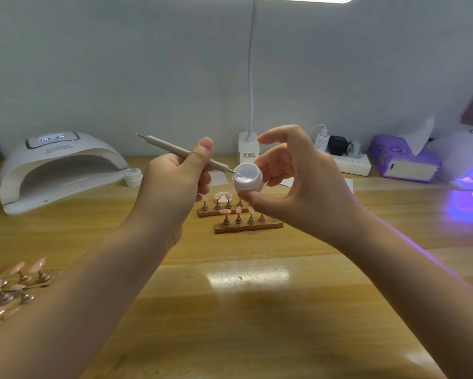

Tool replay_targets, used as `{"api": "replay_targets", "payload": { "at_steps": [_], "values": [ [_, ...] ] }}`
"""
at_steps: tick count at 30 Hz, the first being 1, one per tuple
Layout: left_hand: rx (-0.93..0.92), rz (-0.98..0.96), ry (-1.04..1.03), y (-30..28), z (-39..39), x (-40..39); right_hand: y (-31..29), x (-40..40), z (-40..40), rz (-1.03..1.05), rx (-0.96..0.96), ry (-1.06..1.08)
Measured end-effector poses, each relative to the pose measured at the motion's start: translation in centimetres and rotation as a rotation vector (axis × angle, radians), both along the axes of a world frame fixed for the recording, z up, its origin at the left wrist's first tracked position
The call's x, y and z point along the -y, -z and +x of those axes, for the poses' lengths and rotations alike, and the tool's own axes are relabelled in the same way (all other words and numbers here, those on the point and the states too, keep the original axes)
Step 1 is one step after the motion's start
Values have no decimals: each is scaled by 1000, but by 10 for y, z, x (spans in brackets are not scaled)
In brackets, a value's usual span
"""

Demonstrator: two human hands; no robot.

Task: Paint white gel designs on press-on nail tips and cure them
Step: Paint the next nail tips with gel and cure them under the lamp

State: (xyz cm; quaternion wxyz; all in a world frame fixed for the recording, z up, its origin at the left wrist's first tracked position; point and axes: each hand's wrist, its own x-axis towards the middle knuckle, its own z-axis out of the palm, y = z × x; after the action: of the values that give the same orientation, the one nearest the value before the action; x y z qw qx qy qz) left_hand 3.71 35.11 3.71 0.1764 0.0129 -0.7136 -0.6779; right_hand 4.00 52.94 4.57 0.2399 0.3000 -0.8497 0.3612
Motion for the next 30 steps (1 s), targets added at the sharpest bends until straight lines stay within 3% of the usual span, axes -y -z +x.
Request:
{"api": "replay_targets", "payload": {
  "at_steps": [7, 17, 30],
  "values": [
    [114, 221, 84, -2, -4, 2, 1, -1, -1, 9, -7, 16],
    [111, 422, 227, -7, 0, -1, 2, -2, -2, 7, -16, 33],
    [167, 462, 236, -4, -3, -1, 5, -5, -7, -32, -8, 40]
  ]
}}
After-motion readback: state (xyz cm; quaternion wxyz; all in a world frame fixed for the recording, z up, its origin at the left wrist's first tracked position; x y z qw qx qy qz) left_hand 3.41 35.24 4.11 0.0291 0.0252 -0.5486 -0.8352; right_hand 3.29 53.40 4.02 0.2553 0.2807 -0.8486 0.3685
